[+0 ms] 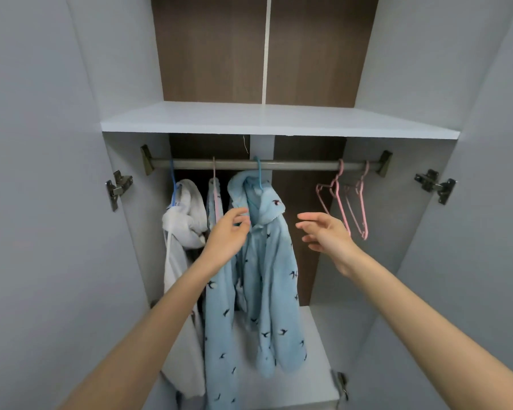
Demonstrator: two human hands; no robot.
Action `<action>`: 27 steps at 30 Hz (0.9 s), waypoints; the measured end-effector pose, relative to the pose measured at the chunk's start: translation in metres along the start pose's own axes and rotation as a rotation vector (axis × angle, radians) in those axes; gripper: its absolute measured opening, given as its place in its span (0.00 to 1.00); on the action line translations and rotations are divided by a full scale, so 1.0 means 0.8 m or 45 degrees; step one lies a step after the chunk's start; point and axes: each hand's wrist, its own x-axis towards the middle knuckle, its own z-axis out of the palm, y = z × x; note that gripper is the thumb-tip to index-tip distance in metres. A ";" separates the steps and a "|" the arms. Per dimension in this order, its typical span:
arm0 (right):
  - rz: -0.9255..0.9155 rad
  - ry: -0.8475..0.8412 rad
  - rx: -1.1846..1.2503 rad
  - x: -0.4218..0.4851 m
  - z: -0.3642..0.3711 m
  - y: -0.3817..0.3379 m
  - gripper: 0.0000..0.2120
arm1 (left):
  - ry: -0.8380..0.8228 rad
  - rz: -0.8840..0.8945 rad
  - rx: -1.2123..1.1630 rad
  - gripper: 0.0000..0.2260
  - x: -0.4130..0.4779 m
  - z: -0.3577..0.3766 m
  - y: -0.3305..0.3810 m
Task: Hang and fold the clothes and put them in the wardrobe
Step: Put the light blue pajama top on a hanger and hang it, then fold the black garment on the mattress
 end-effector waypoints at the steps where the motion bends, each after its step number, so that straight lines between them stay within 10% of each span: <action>1: -0.003 0.012 -0.011 -0.013 -0.003 0.001 0.10 | -0.013 -0.001 -0.008 0.16 -0.010 0.002 0.002; 27: 0.247 0.524 -0.027 -0.461 -0.178 0.109 0.10 | -0.606 0.129 -0.011 0.15 -0.365 0.188 0.104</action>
